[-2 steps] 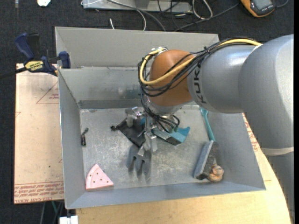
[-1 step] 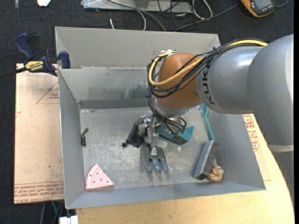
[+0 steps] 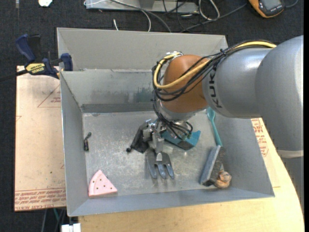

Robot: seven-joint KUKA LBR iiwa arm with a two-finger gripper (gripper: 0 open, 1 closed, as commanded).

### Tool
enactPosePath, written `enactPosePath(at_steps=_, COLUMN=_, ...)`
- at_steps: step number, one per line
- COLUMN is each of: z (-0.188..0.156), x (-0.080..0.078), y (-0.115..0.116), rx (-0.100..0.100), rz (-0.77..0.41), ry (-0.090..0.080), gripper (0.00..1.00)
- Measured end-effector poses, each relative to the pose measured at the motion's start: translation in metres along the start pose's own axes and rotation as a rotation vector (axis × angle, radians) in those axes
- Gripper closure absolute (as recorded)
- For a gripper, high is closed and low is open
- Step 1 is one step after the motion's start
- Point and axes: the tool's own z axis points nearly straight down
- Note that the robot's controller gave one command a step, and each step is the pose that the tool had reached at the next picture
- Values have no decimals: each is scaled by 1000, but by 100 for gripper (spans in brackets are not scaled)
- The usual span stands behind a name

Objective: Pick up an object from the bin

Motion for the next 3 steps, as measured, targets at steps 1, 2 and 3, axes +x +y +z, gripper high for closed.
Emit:
enactPosePath(at_steps=1, z=-48, x=-13, y=-3, rx=-2, rz=-67, ry=4, gripper=100)
enactPosePath(at_steps=2, z=-122, x=-23, y=-15, rx=-2, rz=-119, ry=1, gripper=100)
enactPosePath(at_steps=3, z=-167, x=-23, y=-19, rx=-5, rz=-105, ry=8, gripper=100)
